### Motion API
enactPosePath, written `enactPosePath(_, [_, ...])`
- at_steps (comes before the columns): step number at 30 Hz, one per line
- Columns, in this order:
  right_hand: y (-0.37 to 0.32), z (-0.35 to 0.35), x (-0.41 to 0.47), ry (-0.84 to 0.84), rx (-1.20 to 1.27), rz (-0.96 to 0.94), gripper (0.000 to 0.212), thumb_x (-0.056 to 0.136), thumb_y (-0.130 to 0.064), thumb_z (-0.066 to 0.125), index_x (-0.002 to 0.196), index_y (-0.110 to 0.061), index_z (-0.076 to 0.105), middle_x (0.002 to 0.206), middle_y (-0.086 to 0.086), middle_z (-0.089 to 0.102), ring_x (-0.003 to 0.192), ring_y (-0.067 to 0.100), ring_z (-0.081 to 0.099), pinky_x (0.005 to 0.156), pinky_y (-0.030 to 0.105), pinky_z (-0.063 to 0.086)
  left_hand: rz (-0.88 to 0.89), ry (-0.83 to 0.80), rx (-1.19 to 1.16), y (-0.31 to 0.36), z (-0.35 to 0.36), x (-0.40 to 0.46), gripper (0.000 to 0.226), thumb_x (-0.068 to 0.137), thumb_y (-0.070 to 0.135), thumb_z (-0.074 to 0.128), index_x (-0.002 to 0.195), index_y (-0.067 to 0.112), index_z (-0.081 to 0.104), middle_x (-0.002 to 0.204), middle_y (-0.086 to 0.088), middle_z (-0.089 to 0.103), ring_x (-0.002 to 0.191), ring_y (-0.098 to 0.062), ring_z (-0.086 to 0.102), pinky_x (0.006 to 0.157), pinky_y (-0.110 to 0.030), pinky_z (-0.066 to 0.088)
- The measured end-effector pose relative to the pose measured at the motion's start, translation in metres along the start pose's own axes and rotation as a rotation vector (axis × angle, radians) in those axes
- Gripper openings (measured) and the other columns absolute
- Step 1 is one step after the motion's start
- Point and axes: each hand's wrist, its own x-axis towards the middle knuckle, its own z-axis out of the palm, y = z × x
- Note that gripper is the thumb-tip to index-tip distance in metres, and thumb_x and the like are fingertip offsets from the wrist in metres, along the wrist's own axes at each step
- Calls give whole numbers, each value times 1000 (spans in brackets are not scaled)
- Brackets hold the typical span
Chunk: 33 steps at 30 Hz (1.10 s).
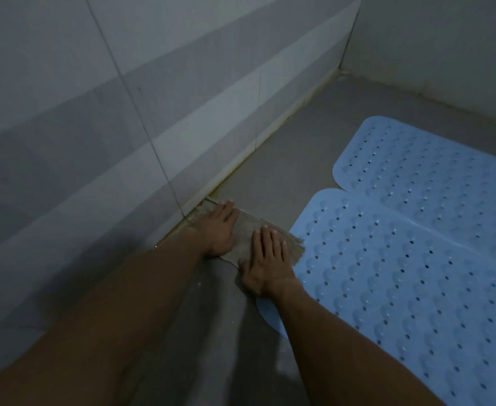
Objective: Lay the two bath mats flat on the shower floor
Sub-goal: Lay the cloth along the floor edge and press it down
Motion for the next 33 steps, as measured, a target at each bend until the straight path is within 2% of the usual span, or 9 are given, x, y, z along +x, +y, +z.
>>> enactPosePath(4, [-6,5,6,32,11,43,77,100,-52,19,155,-13,-17,161,10,-28,147,27,-28,120,46,-15,-23,44,-83,-1,23,11,66,102,43,11,152,12,-19,158,-9,-29,147,-23,-23,122,-43,-5])
enactPosePath(8, [-12,10,13,125,60,103,80,92,-57,8,156,-14,-16,161,8,-27,148,24,-28,121,45,-15,21,214,-108,-9,41,21,65,102,45,9,153,13,-18,158,-7,-28,146,-21,-25,121,-41,-9])
enactPosePath(14, [-18,22,30,321,107,210,68,101,-54,4,156,-17,-15,161,5,-26,147,20,-29,121,42,-14,84,294,-68,-15,33,52,68,97,52,-3,153,15,-17,158,-4,-28,146,-18,-26,119,-35,-15])
enactPosePath(18, [-12,15,48,363,115,236,69,102,-52,7,157,-16,-12,163,6,-23,148,19,-27,121,40,-15,130,294,-92,-17,16,76,62,103,45,6,153,17,-16,159,-2,-28,146,-16,-24,122,-39,-7])
enactPosePath(27, [49,-35,122,405,79,182,70,101,-52,10,158,-14,-4,165,8,-14,151,20,-19,122,38,-14,90,384,-108,-5,-18,157,58,104,41,8,155,17,-9,161,-1,-18,149,-15,-16,122,-36,-7])
enactPosePath(33, [95,-71,174,398,47,170,70,101,-52,10,158,-13,-4,165,8,-13,151,21,-17,122,39,-13,66,404,-107,8,-46,222,58,104,40,10,155,18,-7,162,0,-16,149,-14,-14,122,-35,-8])
